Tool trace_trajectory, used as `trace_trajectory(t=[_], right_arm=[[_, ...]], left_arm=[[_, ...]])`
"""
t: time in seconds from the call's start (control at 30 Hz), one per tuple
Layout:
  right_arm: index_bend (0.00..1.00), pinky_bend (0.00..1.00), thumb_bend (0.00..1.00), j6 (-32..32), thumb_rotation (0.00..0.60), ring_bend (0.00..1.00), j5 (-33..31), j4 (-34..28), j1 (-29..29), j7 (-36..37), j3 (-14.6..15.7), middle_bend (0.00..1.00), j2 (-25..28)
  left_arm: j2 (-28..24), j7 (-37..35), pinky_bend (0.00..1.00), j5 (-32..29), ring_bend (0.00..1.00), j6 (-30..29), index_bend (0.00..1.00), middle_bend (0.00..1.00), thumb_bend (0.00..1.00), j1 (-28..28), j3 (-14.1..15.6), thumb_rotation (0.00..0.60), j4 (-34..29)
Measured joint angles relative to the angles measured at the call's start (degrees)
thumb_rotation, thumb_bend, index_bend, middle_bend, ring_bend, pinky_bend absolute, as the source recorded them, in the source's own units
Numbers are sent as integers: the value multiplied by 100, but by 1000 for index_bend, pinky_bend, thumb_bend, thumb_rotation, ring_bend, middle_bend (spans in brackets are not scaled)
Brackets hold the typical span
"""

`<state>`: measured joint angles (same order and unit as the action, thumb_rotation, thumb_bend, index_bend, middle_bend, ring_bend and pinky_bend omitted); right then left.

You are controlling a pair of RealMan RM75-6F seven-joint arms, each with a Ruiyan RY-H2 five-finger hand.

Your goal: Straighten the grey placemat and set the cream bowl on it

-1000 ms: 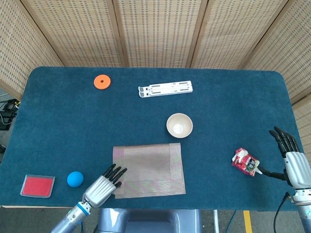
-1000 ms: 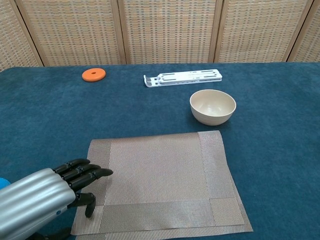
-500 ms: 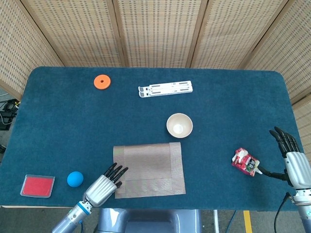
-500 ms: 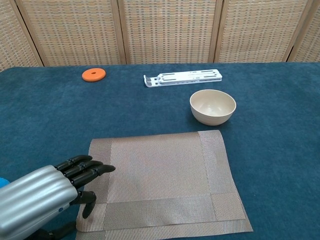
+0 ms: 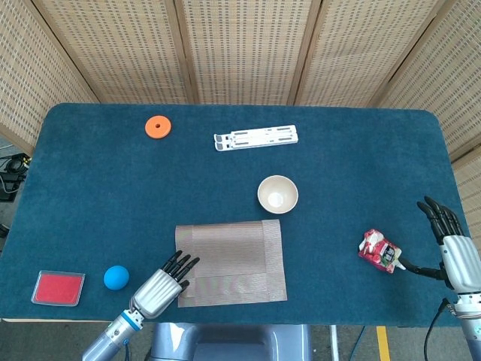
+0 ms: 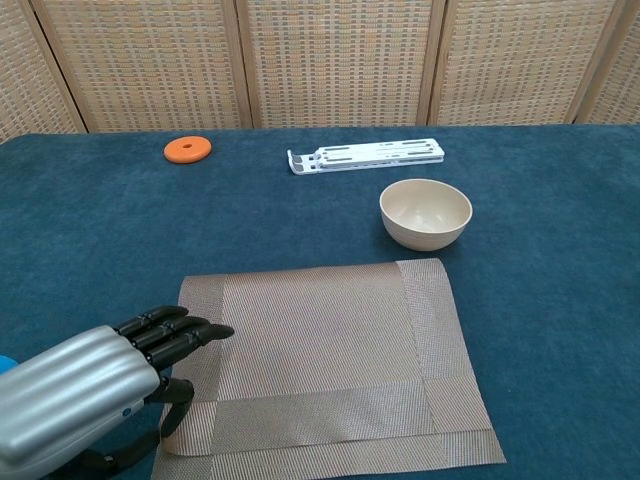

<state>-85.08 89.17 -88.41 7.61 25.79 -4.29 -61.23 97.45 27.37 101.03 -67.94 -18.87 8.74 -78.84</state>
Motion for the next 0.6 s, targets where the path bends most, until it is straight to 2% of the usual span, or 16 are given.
trace_trajectory(t=[0.37, 0.47, 0.6], right_arm=[[12, 0, 147, -34, 600, 0, -9, -1, -19, 17, -7, 0, 16], [12, 0, 147, -6, 600, 0, -49, 14, -13, 16, -19, 0, 10], [12, 0, 147, 79, 600, 0, -114, 45, 15, -7, -35, 0, -13]], left_arm=[[-330, -165, 0, -114, 0, -216, 610, 0, 514, -74, -291, 600, -557], [-569, -259, 0, -278, 0, -242, 611, 0, 513, -149, -539, 600, -933], [-980, -322, 0, -727, 0, -162, 610, 0, 514, -346, -1100, 600, -1445]])
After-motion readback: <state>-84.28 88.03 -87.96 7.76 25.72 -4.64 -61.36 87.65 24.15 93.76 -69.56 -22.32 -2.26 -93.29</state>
